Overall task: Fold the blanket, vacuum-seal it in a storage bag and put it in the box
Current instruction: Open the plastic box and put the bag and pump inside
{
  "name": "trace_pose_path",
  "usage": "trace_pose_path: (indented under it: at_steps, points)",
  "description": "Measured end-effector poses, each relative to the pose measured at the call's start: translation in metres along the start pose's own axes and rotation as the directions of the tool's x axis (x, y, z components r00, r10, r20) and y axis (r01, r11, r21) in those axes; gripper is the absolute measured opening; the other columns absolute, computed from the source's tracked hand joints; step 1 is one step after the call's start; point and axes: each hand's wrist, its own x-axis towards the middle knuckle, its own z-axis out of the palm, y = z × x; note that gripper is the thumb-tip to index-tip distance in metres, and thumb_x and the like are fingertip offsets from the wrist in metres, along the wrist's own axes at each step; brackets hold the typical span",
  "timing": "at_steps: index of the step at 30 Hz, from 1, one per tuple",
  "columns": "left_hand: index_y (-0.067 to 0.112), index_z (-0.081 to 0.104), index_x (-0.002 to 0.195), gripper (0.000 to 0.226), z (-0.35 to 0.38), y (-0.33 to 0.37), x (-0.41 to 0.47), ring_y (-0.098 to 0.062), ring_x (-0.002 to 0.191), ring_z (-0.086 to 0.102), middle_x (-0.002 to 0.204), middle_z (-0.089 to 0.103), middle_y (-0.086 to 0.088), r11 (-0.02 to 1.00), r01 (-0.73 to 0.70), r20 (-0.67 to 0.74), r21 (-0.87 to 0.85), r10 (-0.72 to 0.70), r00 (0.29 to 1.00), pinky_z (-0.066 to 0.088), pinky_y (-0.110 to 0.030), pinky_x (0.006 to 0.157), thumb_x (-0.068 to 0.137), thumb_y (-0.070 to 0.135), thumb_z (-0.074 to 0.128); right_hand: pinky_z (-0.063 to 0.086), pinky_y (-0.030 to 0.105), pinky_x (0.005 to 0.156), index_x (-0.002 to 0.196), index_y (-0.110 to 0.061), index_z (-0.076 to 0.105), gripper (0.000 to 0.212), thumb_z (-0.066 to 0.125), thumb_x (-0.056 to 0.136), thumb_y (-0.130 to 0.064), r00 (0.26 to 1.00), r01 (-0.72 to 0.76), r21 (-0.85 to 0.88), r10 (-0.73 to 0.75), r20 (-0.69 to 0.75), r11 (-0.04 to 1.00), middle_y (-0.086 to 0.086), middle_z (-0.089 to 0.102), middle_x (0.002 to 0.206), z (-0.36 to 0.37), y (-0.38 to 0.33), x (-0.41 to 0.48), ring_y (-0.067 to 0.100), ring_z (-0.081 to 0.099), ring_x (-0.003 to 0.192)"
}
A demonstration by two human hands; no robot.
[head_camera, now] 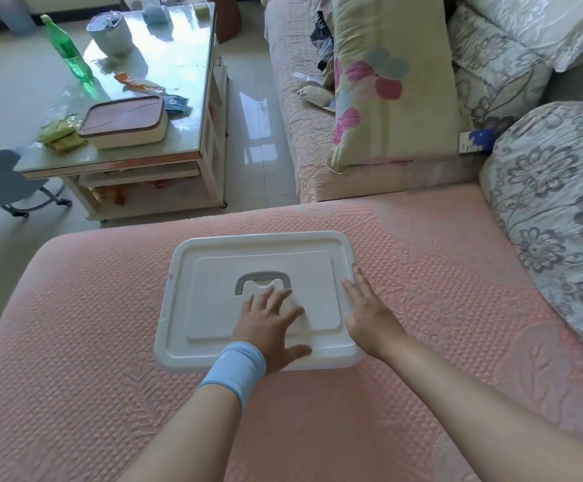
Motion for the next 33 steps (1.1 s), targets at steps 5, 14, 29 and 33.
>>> trace_pose_path:
  at_steps: [5, 14, 29, 33]
  points:
    - [0.044, 0.032, 0.139, 0.062, -0.001, -0.005, 0.014, -0.021, 0.137, 0.027, 0.149, 0.029, 0.007, 0.994, 0.102, -0.026, -0.044, -0.103, 0.994, 0.031, -0.039, 0.104, 0.084, 0.072, 0.04, 0.019, 0.034, 0.124, 0.155, -0.007, 0.03, 0.071, 0.048, 0.087, -0.01, 0.995, 0.068, -0.068, -0.073, -0.068, 0.995, 0.001, -0.009, 0.168, 0.016, 0.007, -0.019, 0.019, 0.001, 0.155]
    - [0.05, 0.017, 0.144, 0.086, 0.001, 0.005, 0.037, -0.025, 0.141, 0.017, 0.155, 0.012, 0.006, 0.976, 0.215, 0.171, -0.028, -0.207, 0.963, 0.029, -0.048, 0.108, 0.073, 0.075, 0.056, 0.036, 0.039, 0.114, 0.157, -0.012, 0.02, 0.084, 0.066, 0.087, -0.017, 0.895, -0.317, 0.474, 0.425, -0.139, 0.822, 0.012, 0.029, 0.157, 0.013, 0.002, 0.0, 0.031, 0.039, 0.14]
    - [0.049, 0.017, 0.146, 0.08, 0.008, 0.005, 0.026, -0.023, 0.143, 0.011, 0.159, 0.008, 0.008, 0.976, 0.213, 0.079, -0.053, -0.208, 0.975, 0.024, -0.045, 0.11, 0.078, 0.075, 0.048, 0.036, 0.036, 0.106, 0.149, -0.011, 0.039, 0.065, 0.056, 0.086, -0.006, 0.874, -0.304, 0.026, 0.29, -0.39, 0.952, 0.014, 0.037, 0.142, 0.022, -0.03, 0.001, 0.032, 0.04, 0.127]
    - [0.039, 0.047, 0.134, 0.04, 0.004, -0.021, 0.019, -0.019, 0.134, 0.028, 0.148, 0.036, 0.009, 0.967, 0.178, -0.079, -0.18, -0.195, 0.978, 0.04, -0.035, 0.1, 0.094, 0.046, 0.048, 0.014, 0.041, 0.121, 0.156, -0.019, 0.026, 0.07, 0.054, 0.092, -0.022, 0.967, -0.013, -0.28, -0.058, -0.246, 0.96, 0.01, 0.015, 0.16, 0.036, -0.068, 0.009, 0.03, 0.014, 0.146]
